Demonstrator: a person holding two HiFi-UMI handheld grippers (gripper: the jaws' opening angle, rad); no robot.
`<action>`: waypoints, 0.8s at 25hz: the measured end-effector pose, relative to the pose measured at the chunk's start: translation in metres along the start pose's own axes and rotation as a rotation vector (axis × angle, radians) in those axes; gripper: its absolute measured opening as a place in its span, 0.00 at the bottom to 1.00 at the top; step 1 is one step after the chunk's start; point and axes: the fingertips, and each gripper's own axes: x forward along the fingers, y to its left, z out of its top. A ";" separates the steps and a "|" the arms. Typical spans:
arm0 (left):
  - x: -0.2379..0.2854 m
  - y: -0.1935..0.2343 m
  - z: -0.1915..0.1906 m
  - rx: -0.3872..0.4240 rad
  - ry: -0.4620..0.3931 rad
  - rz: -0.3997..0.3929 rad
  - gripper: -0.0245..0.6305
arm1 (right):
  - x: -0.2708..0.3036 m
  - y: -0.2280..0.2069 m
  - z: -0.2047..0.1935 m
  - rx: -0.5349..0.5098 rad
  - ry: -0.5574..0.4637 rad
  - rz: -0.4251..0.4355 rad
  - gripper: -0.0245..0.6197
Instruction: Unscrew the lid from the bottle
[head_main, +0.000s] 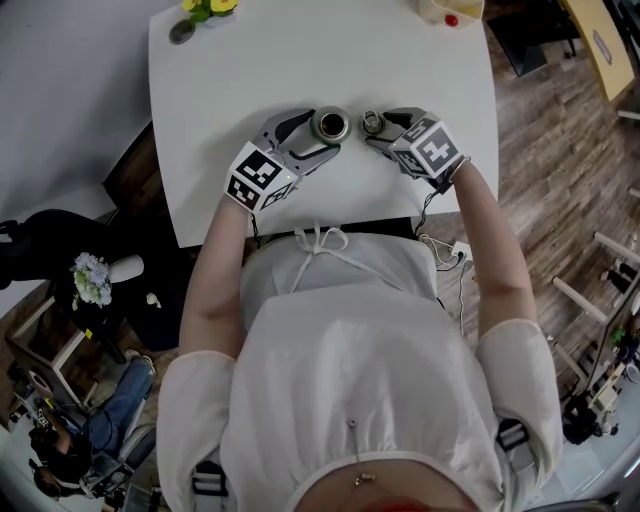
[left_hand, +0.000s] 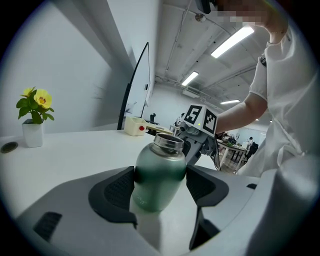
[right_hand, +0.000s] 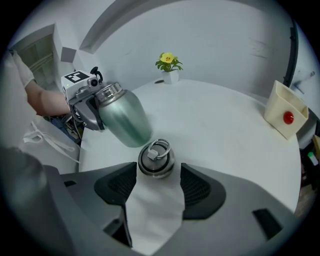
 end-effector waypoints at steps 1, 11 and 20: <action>-0.002 0.000 0.001 -0.009 -0.007 0.004 0.55 | -0.003 0.000 0.000 0.002 -0.010 -0.018 0.49; -0.056 -0.015 0.051 0.133 -0.132 0.109 0.55 | -0.073 0.023 0.040 -0.082 -0.225 -0.155 0.40; -0.124 -0.013 0.135 0.205 -0.295 0.332 0.35 | -0.160 0.020 0.118 0.007 -0.661 -0.316 0.22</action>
